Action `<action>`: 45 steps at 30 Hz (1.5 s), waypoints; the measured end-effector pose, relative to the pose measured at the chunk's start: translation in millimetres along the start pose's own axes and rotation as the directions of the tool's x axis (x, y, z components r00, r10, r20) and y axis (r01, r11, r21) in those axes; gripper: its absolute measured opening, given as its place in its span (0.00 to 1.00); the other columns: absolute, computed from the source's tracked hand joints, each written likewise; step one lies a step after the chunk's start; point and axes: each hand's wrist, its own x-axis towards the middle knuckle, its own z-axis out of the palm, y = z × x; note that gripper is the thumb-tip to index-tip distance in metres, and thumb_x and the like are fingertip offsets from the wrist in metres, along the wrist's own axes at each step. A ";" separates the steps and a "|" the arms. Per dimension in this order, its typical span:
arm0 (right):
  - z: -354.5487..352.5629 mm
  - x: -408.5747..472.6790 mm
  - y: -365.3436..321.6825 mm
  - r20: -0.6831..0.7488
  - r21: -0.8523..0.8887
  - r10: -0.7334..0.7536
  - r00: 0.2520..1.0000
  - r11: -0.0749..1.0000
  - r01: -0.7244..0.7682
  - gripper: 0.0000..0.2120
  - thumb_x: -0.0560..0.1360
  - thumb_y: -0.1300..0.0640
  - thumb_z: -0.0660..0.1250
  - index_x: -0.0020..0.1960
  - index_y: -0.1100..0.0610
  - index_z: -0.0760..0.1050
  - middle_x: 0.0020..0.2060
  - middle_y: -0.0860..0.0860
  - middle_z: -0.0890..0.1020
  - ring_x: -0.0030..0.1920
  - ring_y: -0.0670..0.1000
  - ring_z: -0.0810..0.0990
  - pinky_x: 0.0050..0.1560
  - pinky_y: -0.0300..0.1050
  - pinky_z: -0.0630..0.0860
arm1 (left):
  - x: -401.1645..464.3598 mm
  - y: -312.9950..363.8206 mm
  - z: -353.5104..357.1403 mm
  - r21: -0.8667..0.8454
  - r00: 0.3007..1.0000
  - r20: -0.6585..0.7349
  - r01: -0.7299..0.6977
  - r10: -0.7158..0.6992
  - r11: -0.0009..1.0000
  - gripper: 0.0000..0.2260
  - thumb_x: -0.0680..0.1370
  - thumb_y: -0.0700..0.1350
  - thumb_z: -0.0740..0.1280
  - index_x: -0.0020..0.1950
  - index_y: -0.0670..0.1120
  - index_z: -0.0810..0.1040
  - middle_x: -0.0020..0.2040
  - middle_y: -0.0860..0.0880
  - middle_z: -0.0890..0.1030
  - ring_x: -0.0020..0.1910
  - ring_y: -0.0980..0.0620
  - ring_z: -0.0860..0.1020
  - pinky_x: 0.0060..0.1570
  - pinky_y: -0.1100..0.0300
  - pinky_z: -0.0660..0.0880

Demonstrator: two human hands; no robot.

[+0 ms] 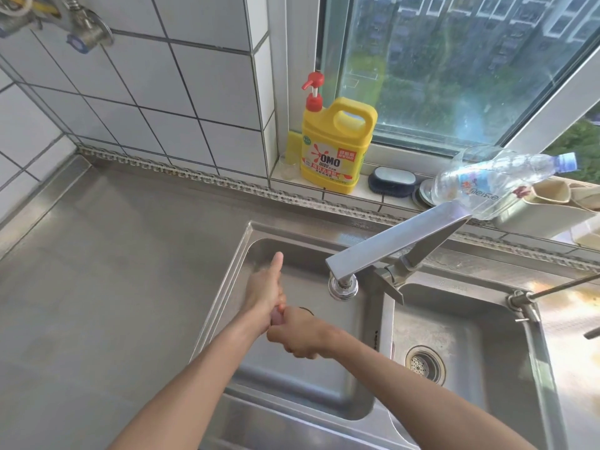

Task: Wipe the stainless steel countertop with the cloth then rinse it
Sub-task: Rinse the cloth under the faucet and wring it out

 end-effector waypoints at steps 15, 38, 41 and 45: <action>38.3 35.1 32.3 -0.207 -0.769 -0.132 0.969 0.634 -0.078 0.14 0.81 0.63 0.58 0.64 0.59 0.77 0.60 0.57 0.83 0.58 0.61 0.84 0.46 0.52 0.76 | 45.9 -56.7 18.8 0.682 0.966 -0.237 0.094 0.099 0.725 0.24 0.87 0.53 0.52 0.63 0.36 0.78 0.61 0.36 0.82 0.61 0.36 0.81 0.59 0.49 0.76; 21.8 -25.6 13.5 -0.549 0.010 -0.103 0.829 0.992 0.129 0.21 0.80 0.33 0.58 0.49 0.52 0.69 0.41 0.50 0.84 0.41 0.55 0.83 0.44 0.53 0.77 | -57.7 -17.9 -46.6 0.086 0.942 0.321 -0.128 0.094 0.988 0.21 0.73 0.72 0.68 0.48 0.56 0.84 0.53 0.55 0.88 0.55 0.59 0.85 0.57 0.52 0.80; 26.4 -33.8 9.8 -0.528 -0.067 -0.137 0.838 0.991 0.119 0.23 0.81 0.35 0.50 0.44 0.50 0.73 0.38 0.49 0.85 0.40 0.51 0.84 0.48 0.52 0.79 | -67.3 -24.2 -52.1 0.052 0.943 0.284 -0.193 0.170 0.980 0.23 0.76 0.65 0.70 0.55 0.47 0.84 0.49 0.49 0.87 0.53 0.54 0.86 0.53 0.54 0.83; 20.7 -41.1 16.1 -0.589 -0.107 -0.128 0.798 0.991 0.080 0.22 0.84 0.50 0.52 0.37 0.55 0.76 0.38 0.53 0.84 0.41 0.54 0.81 0.48 0.51 0.78 | -72.1 -19.6 -64.8 -0.008 0.933 0.258 -0.256 0.249 0.967 0.22 0.75 0.56 0.75 0.57 0.38 0.81 0.49 0.39 0.86 0.47 0.52 0.85 0.49 0.60 0.82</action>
